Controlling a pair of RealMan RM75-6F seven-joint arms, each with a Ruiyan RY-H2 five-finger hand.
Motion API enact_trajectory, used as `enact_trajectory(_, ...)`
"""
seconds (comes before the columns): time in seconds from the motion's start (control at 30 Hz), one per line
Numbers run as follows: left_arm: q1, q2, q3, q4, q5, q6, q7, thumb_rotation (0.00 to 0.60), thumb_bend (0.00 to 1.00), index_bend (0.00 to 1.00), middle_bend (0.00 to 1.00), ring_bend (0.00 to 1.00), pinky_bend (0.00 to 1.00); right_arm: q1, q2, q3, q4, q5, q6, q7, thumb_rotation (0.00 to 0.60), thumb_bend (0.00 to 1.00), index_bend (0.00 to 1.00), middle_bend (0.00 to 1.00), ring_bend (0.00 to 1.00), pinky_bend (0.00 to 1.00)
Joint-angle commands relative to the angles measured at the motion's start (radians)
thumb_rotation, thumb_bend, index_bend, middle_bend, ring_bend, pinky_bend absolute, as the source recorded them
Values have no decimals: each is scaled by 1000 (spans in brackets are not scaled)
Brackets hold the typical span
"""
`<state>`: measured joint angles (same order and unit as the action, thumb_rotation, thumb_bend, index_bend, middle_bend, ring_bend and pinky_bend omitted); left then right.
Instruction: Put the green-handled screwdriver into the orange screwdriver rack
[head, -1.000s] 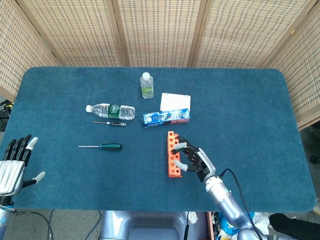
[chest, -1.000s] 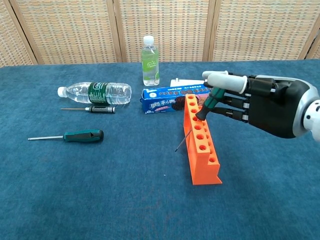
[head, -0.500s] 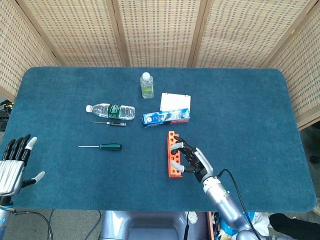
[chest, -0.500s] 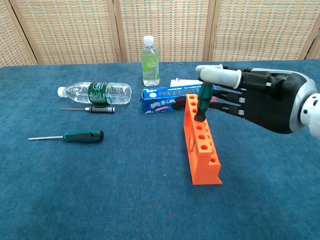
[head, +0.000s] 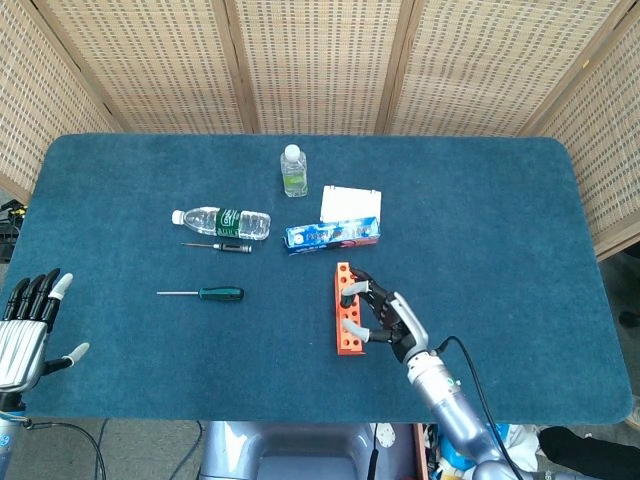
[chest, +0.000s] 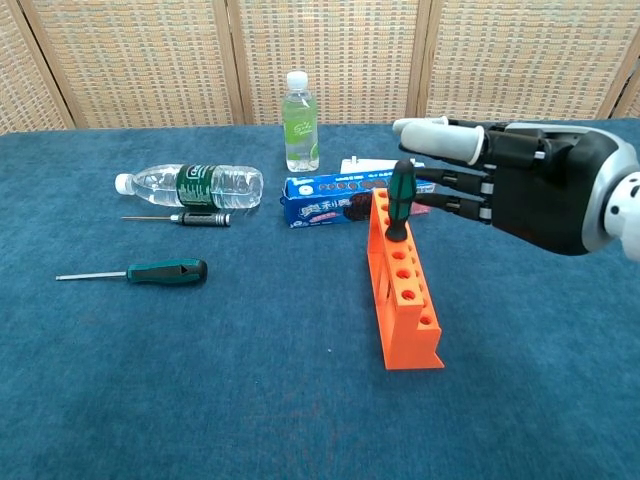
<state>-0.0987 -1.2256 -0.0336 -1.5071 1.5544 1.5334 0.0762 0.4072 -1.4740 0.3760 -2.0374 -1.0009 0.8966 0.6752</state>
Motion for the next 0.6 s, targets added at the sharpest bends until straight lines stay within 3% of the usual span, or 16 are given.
enact_trajectory(0.03, 0, 0, 0, 0, 0, -1, 1, 600, 0, 0, 0, 0, 0, -2, 8, 2, 6, -9, 8, -6, 600, 225, 380, 52, 0, 25)
enact_trajectory(0.17, 0, 0, -1, 0, 0, 0, 0, 600, 0, 0, 0, 0, 0, -10, 24, -4, 21, -53, 19, -10, 600, 225, 380, 53, 0, 20)
enact_trajectory(0.33, 3, -1, -5, -1, -8, 5, 6, 600, 0, 0, 0, 0, 0, -36, 53, -44, 79, -198, 67, -47, 600, 225, 380, 20, 0, 0)
enact_trajectory(0.6, 4, -3, -9, -2, -19, 1, 12, 600, 0, 0, 0, 0, 0, -88, 105, -136, 272, -446, 222, -181, 600, 224, 380, 0, 0, 0)
